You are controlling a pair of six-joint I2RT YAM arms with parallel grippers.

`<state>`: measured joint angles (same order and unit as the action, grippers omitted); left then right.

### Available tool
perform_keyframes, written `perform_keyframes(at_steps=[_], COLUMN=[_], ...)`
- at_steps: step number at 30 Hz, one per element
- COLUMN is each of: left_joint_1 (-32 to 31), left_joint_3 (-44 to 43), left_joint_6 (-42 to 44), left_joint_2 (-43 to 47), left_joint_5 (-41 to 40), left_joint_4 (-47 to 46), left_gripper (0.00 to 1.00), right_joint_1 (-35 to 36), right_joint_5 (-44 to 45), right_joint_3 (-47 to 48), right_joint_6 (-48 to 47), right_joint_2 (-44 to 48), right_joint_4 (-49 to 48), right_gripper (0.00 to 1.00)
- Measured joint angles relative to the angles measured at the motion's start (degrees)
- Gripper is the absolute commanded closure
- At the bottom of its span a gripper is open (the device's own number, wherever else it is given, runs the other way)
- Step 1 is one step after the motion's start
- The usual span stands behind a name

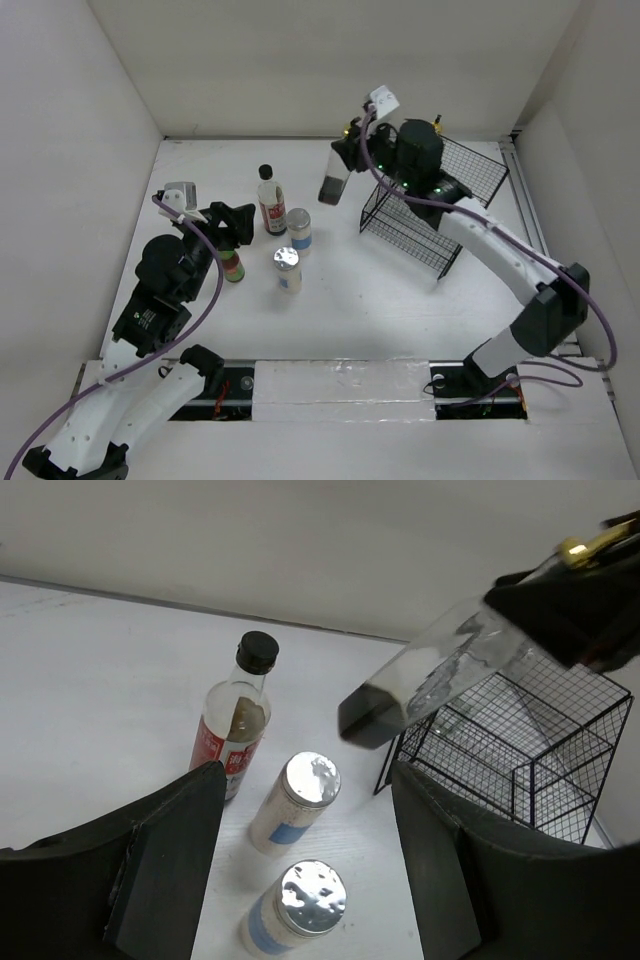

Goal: Organize the condiment bottles

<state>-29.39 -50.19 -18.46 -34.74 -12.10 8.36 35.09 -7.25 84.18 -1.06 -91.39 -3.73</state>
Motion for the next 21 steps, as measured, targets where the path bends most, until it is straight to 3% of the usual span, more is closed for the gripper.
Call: perform_keyframes(at_steps=[8,21], left_joint_1=[0.0,0.0], left_joint_3=[0.0,0.0], left_joint_6=[0.0,0.0], left_joint_2=[0.0,-0.7], left_joint_5=[0.2,0.5], left_joint_4=[0.0,0.0], left_gripper=[0.37,0.37], right_joint_1=[-8.0,-18.6], right_joint_5=[4.0,6.3], right_joint_3=[0.7,0.7], right_joint_6=[0.8,0.9], right_joint_2=[11.7,11.1], right_joint_4=[-0.2,5.1], right_gripper=[0.84,0.85])
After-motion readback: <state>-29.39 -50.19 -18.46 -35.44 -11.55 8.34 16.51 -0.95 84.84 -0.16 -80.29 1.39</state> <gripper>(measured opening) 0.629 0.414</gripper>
